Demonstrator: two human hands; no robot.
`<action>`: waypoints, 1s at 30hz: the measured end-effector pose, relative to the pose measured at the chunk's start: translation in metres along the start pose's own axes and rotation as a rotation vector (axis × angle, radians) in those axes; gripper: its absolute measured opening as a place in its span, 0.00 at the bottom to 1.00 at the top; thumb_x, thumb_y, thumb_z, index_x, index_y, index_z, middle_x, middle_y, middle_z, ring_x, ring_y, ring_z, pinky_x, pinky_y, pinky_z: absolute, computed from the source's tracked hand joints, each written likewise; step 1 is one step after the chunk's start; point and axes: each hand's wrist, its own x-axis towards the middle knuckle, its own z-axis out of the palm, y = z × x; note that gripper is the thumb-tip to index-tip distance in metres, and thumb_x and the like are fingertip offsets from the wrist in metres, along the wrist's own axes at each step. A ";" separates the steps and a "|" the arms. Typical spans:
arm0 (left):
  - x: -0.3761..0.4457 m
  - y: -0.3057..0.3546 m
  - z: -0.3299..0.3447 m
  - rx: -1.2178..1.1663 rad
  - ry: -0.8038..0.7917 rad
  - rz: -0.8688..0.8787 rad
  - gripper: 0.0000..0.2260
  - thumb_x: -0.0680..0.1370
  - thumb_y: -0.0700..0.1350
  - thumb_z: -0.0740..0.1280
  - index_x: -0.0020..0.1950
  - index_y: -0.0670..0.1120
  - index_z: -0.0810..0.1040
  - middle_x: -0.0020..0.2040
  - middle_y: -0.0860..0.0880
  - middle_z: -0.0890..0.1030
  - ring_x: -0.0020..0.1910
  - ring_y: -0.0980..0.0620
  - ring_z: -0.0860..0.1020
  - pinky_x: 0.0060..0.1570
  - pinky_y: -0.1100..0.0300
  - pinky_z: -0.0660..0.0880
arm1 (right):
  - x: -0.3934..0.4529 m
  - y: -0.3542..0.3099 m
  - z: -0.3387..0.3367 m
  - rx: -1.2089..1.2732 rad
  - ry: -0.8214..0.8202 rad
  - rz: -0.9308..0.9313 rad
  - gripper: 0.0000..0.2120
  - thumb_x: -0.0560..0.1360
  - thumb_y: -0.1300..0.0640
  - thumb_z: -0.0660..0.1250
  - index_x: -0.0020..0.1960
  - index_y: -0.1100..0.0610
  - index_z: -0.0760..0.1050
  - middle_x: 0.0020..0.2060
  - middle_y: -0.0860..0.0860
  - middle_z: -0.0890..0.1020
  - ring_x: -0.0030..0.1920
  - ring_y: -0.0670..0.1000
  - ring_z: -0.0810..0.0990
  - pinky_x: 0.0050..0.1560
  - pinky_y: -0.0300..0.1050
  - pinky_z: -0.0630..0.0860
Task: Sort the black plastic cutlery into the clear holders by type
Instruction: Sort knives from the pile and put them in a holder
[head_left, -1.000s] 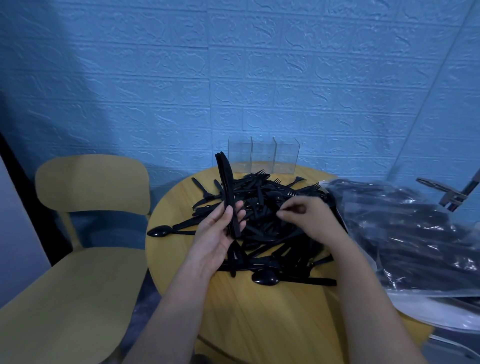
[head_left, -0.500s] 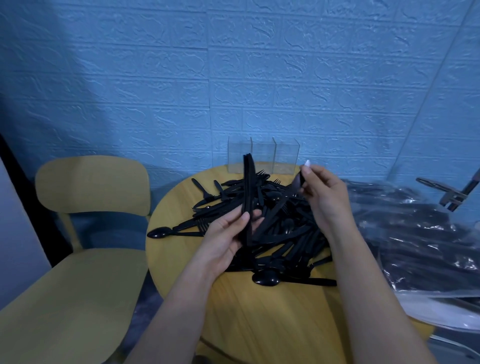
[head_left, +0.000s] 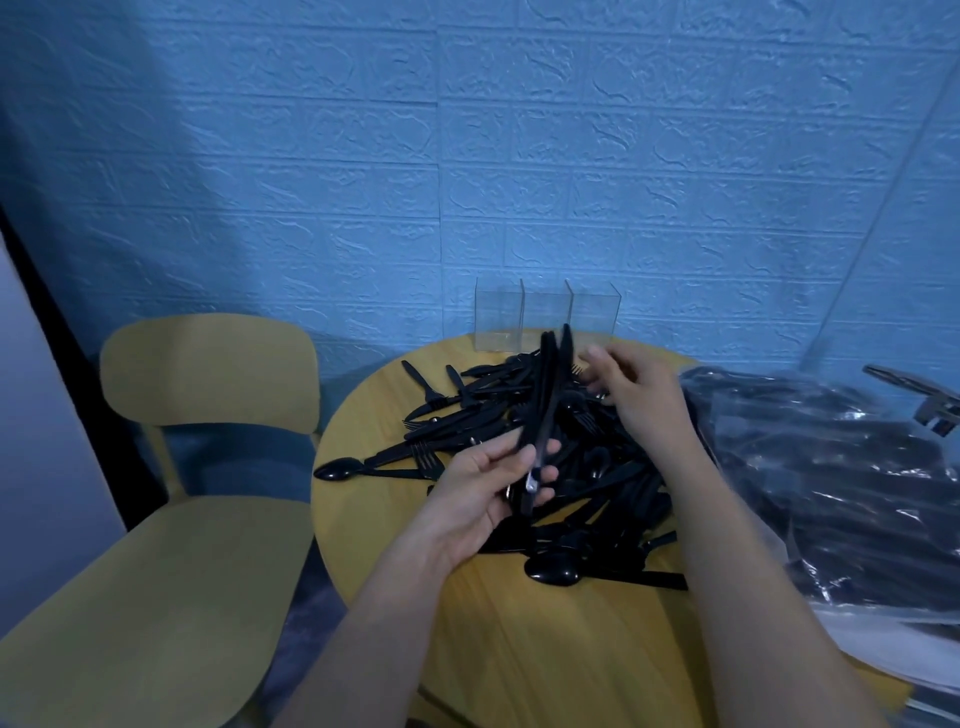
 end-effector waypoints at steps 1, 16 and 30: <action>0.001 0.001 -0.002 -0.029 0.035 0.023 0.13 0.76 0.35 0.63 0.59 0.41 0.78 0.49 0.46 0.84 0.40 0.53 0.82 0.41 0.60 0.81 | -0.004 0.001 -0.003 -0.054 -0.040 -0.001 0.07 0.78 0.53 0.65 0.42 0.50 0.79 0.34 0.43 0.80 0.37 0.43 0.78 0.39 0.32 0.72; 0.005 0.005 -0.011 -0.168 0.298 0.232 0.09 0.79 0.35 0.61 0.51 0.43 0.80 0.46 0.49 0.85 0.41 0.55 0.83 0.41 0.61 0.81 | -0.023 -0.002 -0.008 -0.514 -0.677 0.078 0.08 0.68 0.50 0.76 0.39 0.51 0.78 0.40 0.44 0.79 0.40 0.41 0.75 0.39 0.32 0.69; 0.004 0.004 -0.012 -0.086 0.303 0.247 0.08 0.78 0.36 0.62 0.52 0.43 0.80 0.48 0.48 0.84 0.43 0.54 0.83 0.45 0.61 0.81 | -0.012 -0.005 -0.033 0.452 0.008 0.120 0.04 0.74 0.62 0.69 0.42 0.55 0.77 0.30 0.46 0.82 0.31 0.43 0.78 0.36 0.33 0.75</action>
